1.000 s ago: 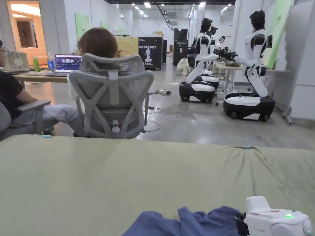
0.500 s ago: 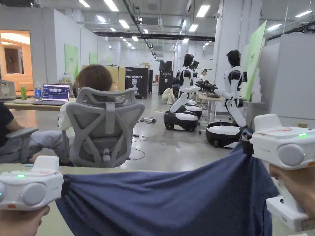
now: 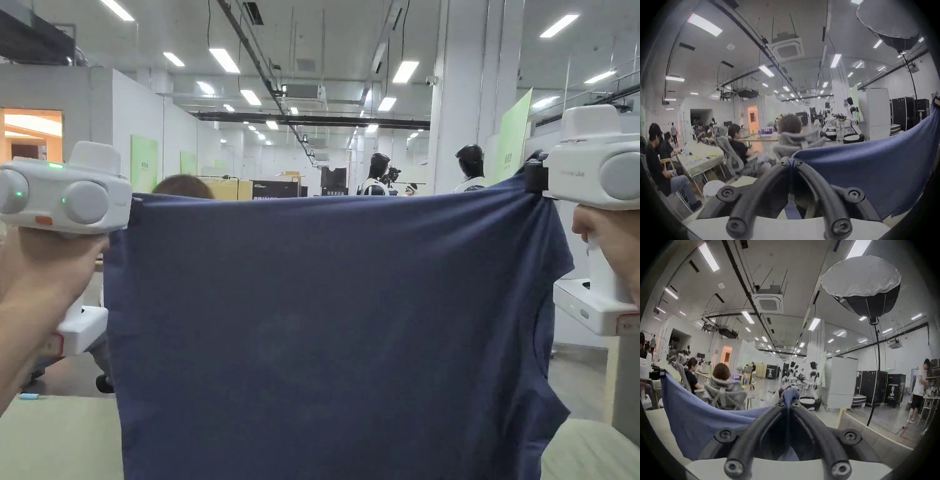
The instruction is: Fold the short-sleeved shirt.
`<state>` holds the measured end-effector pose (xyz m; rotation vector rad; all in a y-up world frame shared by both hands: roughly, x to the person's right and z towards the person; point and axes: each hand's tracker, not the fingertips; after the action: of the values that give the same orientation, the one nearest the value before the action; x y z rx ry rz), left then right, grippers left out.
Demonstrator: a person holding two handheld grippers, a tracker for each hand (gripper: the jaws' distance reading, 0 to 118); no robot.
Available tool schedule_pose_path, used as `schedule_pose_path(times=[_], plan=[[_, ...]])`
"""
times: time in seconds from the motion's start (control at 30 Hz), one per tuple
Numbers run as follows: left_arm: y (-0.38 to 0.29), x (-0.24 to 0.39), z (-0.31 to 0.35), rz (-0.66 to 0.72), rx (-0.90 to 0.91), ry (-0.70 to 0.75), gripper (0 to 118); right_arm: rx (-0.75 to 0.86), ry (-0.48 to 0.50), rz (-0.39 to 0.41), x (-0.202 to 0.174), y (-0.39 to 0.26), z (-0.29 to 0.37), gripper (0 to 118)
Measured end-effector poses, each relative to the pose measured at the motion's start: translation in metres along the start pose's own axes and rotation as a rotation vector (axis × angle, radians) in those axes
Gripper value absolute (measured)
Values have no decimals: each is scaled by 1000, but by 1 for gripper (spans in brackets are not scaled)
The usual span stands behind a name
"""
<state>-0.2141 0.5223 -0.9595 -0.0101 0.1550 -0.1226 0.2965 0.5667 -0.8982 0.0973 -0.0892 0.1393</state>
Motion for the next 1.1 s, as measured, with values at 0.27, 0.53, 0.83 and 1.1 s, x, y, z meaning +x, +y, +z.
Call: schedule_pose_path(times=[0.27,0.53,0.83,1.1], plan=[[-16,5,-20,-9,-11,12,0,5,-21,-7,-8,-26,-20,0],[-129,42,-24,-84,-162,-11,0,-116,-47,-23,-11,-126,-19,0],[-170,32,67,-51,-234,-86,0,-240,-45,2,7,-173,69,0],[-278,17,196,30,-442,-160,0,-476,43,74,-5,-286,210,0]])
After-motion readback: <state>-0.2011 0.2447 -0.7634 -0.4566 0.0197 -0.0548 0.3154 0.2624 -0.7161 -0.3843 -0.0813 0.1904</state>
